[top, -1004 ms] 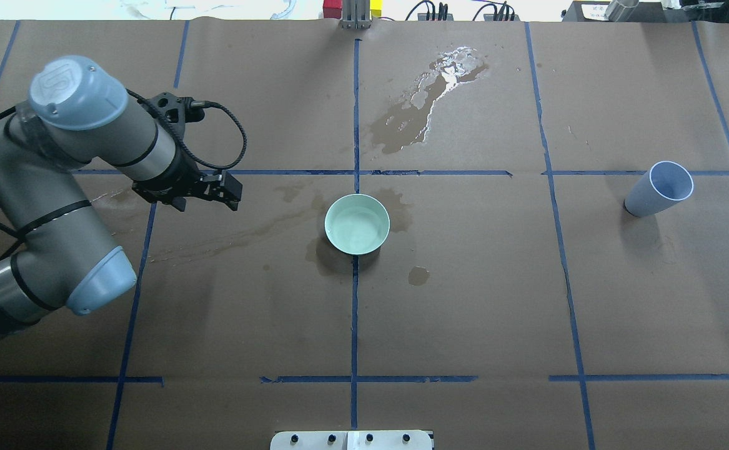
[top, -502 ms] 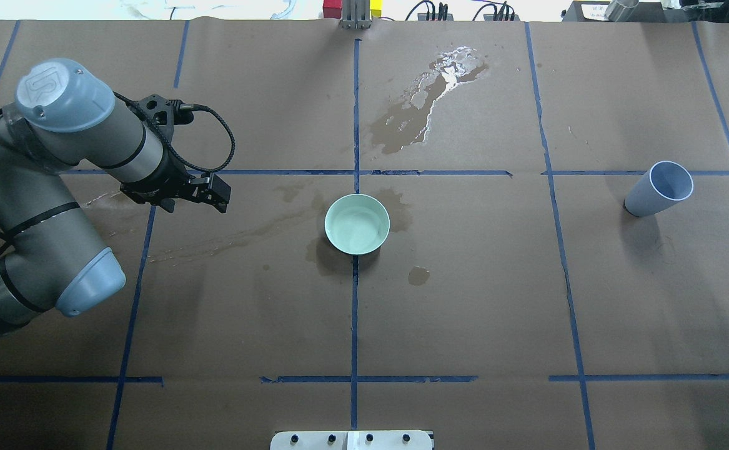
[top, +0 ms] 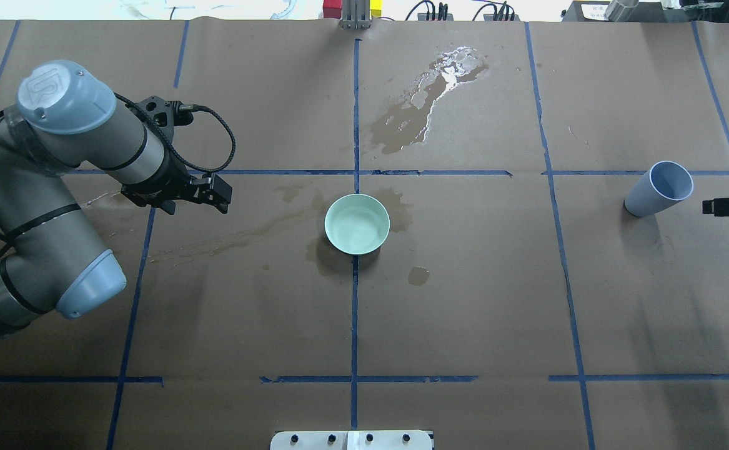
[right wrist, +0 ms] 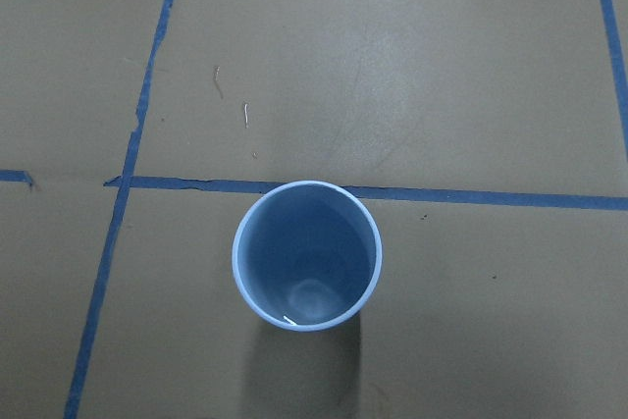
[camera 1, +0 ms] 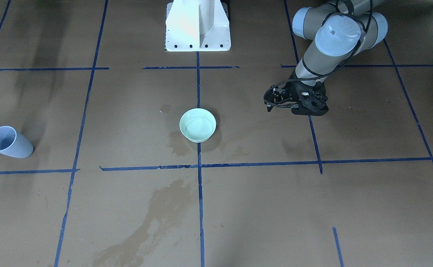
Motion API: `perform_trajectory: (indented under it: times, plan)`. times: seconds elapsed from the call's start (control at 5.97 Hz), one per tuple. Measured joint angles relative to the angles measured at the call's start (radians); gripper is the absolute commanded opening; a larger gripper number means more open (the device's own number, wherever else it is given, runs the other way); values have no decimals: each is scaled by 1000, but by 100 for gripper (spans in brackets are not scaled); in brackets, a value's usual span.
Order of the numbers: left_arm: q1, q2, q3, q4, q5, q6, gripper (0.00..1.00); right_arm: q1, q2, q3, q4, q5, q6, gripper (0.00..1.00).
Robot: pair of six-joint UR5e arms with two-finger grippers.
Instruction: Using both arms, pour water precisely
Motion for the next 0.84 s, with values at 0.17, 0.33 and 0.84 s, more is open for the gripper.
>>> perform_trajectory:
  times: [0.17,0.33,0.84]
  plan:
    - [1,0,0,0,1,-4,100,-87,-34,-13,102,-114,61,100]
    - [1,0,0,-1,1,-4,100,-179,-49,-40,196,-245,116,100]
    - [0,0,0,-2,1,-4,100,-471,-48,-159,362,-721,256,100]
